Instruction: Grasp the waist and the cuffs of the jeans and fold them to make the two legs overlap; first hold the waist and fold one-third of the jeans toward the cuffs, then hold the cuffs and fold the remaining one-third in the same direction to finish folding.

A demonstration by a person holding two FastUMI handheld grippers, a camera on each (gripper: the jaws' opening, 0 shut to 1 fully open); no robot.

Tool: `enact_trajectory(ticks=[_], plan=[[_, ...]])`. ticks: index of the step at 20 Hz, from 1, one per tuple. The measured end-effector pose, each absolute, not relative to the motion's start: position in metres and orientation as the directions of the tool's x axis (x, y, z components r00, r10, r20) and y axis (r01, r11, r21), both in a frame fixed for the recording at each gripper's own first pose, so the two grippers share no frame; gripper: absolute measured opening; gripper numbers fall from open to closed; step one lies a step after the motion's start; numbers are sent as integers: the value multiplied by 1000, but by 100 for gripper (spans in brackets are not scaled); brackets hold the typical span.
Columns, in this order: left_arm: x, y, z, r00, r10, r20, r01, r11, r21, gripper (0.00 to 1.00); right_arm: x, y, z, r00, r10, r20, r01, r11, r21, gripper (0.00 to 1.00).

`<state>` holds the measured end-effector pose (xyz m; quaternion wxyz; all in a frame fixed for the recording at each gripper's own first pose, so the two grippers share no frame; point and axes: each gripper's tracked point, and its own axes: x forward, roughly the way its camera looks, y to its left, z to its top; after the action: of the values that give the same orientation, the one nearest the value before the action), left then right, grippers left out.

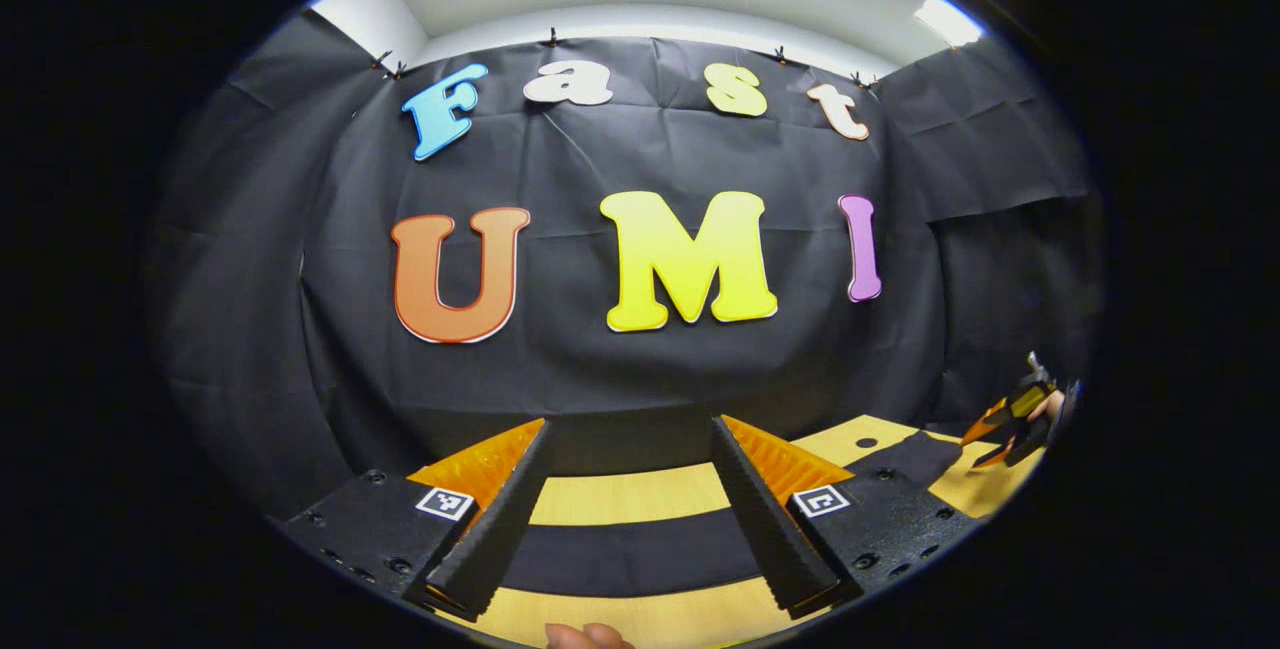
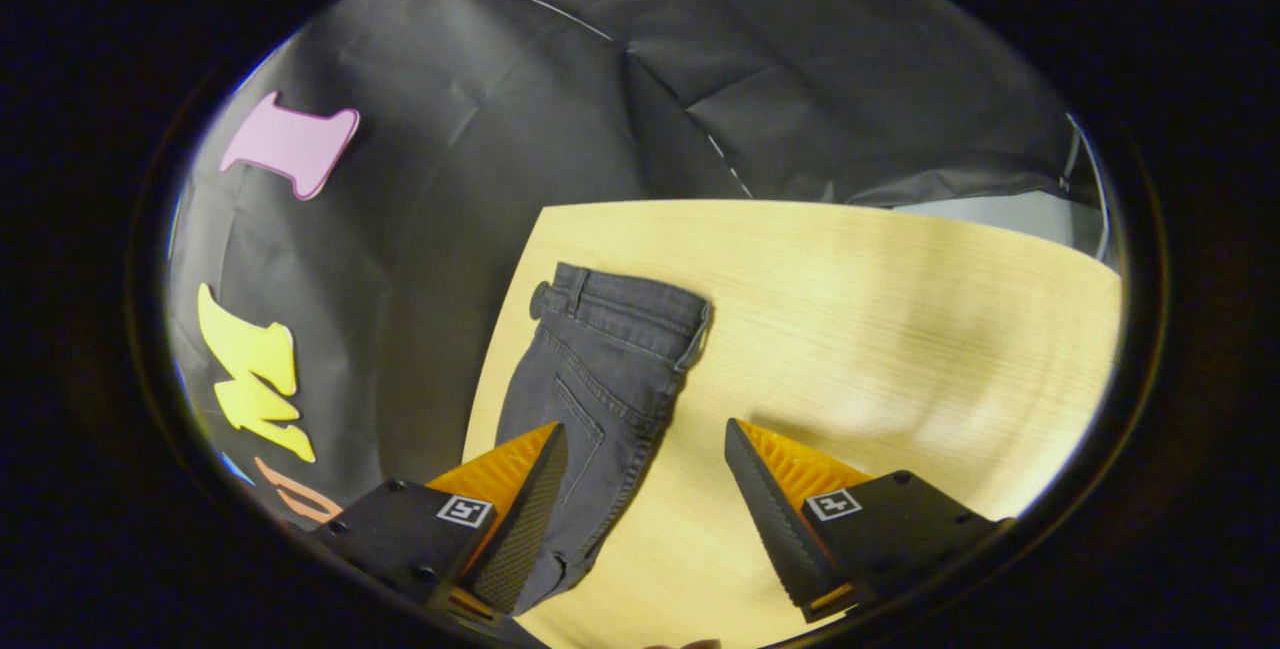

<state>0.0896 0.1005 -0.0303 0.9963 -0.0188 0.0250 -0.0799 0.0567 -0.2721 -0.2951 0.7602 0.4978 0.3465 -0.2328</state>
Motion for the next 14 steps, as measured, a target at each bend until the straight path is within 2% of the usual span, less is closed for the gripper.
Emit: enact_trajectory(ticks=[5, 6, 9, 11, 14], plan=[[68, 98, -37, 984, -157, -89, 152, 986, -67, 100, 91, -259, -321, 639, 31, -768, 719, 331, 611, 97], [66, 100, -37, 984, -150, -92, 145, 987, -65, 100, 98, -253, -322, 645, 50, -763, 717, 307, 626, 92], [57, 105, -44, 983, -136, -122, 128, 989, -72, 99, 109, -254, -328, 659, 45, -751, 716, 267, 645, 91], [53, 107, -45, 983, -131, -131, 121, 989, -80, 100, 103, -259, -342, 633, 22, -773, 737, 289, 611, 72], [50, 103, -44, 982, -139, -130, 125, 986, -110, 100, 103, -263, -346, 669, 46, -742, 712, 247, 657, 28]])
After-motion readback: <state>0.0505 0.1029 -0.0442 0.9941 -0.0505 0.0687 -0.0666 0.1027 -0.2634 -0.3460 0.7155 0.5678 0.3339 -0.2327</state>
